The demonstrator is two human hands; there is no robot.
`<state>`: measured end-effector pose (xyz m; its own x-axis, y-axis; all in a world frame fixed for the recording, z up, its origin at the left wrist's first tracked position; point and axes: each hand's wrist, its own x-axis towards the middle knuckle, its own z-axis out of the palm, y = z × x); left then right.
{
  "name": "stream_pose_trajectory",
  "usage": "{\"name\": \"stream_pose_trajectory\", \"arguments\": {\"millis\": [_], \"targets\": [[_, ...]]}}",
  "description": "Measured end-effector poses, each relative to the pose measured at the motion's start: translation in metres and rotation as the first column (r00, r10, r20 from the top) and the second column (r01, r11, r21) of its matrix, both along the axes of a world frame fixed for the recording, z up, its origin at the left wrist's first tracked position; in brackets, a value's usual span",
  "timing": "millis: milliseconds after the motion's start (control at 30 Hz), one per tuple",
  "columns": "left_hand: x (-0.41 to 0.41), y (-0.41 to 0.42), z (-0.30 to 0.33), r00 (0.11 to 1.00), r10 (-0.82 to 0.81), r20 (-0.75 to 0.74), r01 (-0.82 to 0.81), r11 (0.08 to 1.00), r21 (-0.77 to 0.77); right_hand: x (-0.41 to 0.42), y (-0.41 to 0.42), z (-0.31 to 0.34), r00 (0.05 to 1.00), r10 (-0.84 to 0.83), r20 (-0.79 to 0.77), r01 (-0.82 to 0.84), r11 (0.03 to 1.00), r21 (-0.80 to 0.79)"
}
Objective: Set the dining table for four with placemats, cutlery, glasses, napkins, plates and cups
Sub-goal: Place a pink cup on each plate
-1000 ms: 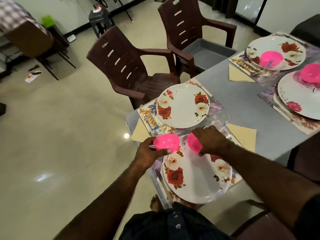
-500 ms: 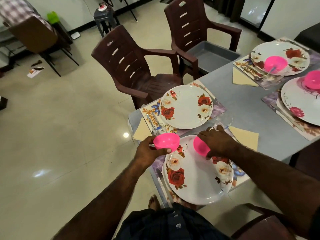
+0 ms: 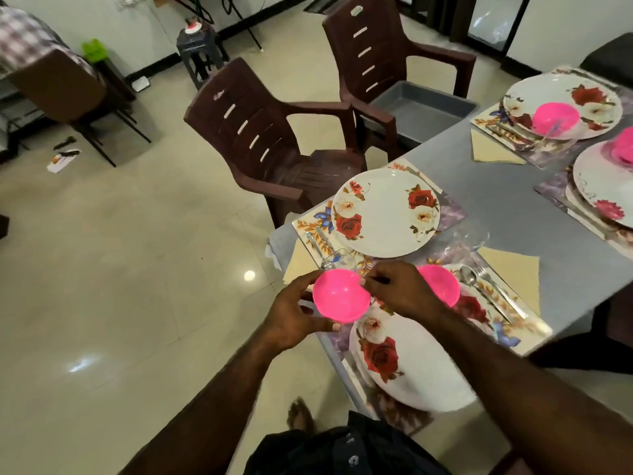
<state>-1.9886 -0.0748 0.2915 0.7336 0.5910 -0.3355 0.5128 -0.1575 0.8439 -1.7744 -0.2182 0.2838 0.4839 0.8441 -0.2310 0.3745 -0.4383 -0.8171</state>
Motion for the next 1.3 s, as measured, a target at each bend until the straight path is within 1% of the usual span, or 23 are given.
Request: {"name": "stream_pose_trajectory", "arguments": {"millis": [67, 167, 267, 367, 433, 500, 600, 667, 767, 833, 900, 967, 1033, 1167, 1300], "targets": [[-0.018, 0.021, -0.004, 1.0, -0.014, 0.015, 0.014, 0.999, 0.033, -0.017, 0.022, -0.003, 1.0, 0.002, 0.013, -0.002, 0.999, -0.036], [-0.048, 0.058, -0.013, 0.997, -0.077, 0.025, 0.074, 0.991, 0.109, -0.044, 0.059, -0.003, 0.997, 0.026, 0.067, -0.021, 0.997, -0.08], [-0.075, 0.095, -0.017, 0.989, -0.136, 0.051, 0.128, 0.982, 0.14, -0.075, 0.093, -0.005, 0.986, 0.028, 0.165, -0.001, 0.987, -0.16], [-0.108, 0.14, -0.013, 0.981, -0.171, 0.092, 0.157, 0.976, 0.148, -0.117, 0.134, -0.005, 0.963, 0.031, 0.269, 0.024, 0.98, -0.196], [-0.121, 0.165, -0.007, 0.979, -0.178, 0.101, 0.16, 0.973, 0.167, -0.133, 0.155, 0.003, 0.96, -0.014, 0.28, 0.071, 0.978, -0.196], [-0.124, 0.193, 0.004, 0.977, -0.166, 0.13, 0.14, 0.972, 0.191, -0.138, 0.177, 0.019, 0.943, -0.091, 0.319, 0.154, 0.972, -0.179], [-0.101, 0.227, 0.012, 0.978, -0.119, 0.174, 0.079, 0.973, 0.218, -0.112, 0.195, 0.045, 0.885, -0.214, 0.413, 0.291, 0.947, -0.134], [-0.074, 0.241, 0.011, 0.978, -0.117, 0.173, 0.075, 0.97, 0.233, -0.08, 0.193, 0.058, 0.846, -0.31, 0.435, 0.393, 0.912, -0.115], [-0.026, 0.251, 0.0, 0.975, -0.184, 0.121, 0.152, 0.96, 0.234, -0.027, 0.172, 0.061, 0.763, -0.45, 0.465, 0.56, 0.818, -0.127], [0.006, 0.253, -0.012, 0.959, -0.269, 0.085, 0.246, 0.945, 0.218, 0.005, 0.152, 0.047, 0.696, -0.536, 0.478, 0.669, 0.725, -0.162], [0.037, 0.255, -0.022, 0.929, -0.37, 0.019, 0.357, 0.907, 0.224, 0.03, 0.135, 0.026, 0.652, -0.599, 0.466, 0.744, 0.626, -0.236], [0.065, 0.257, -0.036, 0.903, -0.429, -0.014, 0.422, 0.883, 0.204, 0.048, 0.122, 0.002, 0.645, -0.612, 0.458, 0.762, 0.558, -0.327], [0.092, 0.26, -0.047, 0.89, -0.455, -0.026, 0.452, 0.874, 0.176, 0.062, 0.115, -0.021, 0.66, -0.602, 0.449, 0.751, 0.516, -0.411], [0.136, 0.269, -0.06, 0.856, -0.512, -0.078, 0.517, 0.842, 0.156, 0.066, 0.12, -0.052, 0.715, -0.567, 0.409, 0.691, 0.488, -0.533], [0.177, 0.273, -0.067, 0.789, -0.608, -0.091, 0.615, 0.779, 0.122, 0.069, 0.131, -0.059, 0.705, -0.595, 0.385, 0.679, 0.41, -0.609]]}}
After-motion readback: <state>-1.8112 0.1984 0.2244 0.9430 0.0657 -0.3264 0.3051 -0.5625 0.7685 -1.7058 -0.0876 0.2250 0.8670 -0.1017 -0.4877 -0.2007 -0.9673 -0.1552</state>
